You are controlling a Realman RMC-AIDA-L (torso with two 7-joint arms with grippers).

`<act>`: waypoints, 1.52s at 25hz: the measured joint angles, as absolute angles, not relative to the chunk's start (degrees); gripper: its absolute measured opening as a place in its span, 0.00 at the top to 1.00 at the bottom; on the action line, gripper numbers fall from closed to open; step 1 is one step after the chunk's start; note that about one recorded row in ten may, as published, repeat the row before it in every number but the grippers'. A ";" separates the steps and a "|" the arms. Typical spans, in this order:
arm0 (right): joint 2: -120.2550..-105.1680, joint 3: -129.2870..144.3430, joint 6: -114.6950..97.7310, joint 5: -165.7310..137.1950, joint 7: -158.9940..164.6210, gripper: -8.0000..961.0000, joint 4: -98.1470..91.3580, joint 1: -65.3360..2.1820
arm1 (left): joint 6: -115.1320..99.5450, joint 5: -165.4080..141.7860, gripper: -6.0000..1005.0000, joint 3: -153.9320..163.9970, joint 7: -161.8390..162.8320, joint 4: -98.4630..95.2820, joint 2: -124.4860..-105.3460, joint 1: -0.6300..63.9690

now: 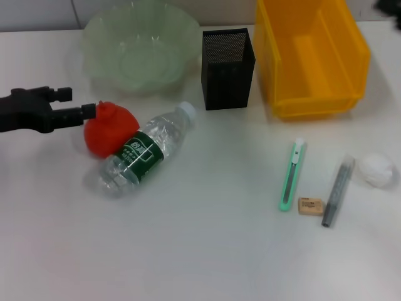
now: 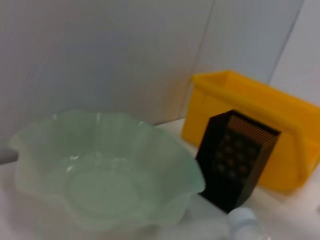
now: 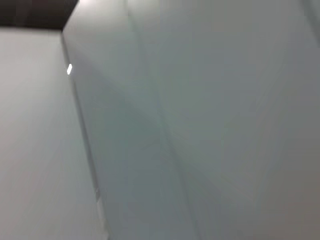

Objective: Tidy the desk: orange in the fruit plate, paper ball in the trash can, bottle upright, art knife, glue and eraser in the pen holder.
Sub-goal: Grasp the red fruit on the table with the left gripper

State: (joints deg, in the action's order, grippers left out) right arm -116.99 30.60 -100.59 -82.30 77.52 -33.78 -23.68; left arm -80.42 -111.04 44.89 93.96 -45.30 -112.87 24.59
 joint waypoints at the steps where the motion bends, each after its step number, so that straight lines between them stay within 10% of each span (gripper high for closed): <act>1: -116.97 30.59 -100.83 -80.54 76.93 0.23 -33.26 -23.03 | -79.23 -111.71 0.23 44.93 93.52 -45.30 -113.35 24.48; 38: -117.07 30.59 -100.54 -78.84 75.67 0.24 -30.15 -21.66 | -67.88 -116.19 0.27 50.62 92.17 -43.69 -117.45 27.81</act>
State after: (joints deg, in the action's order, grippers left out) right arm -117.07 30.59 -100.54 -78.84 75.67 -30.15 -21.66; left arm -67.88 -116.19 50.62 92.17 -43.69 -117.45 27.81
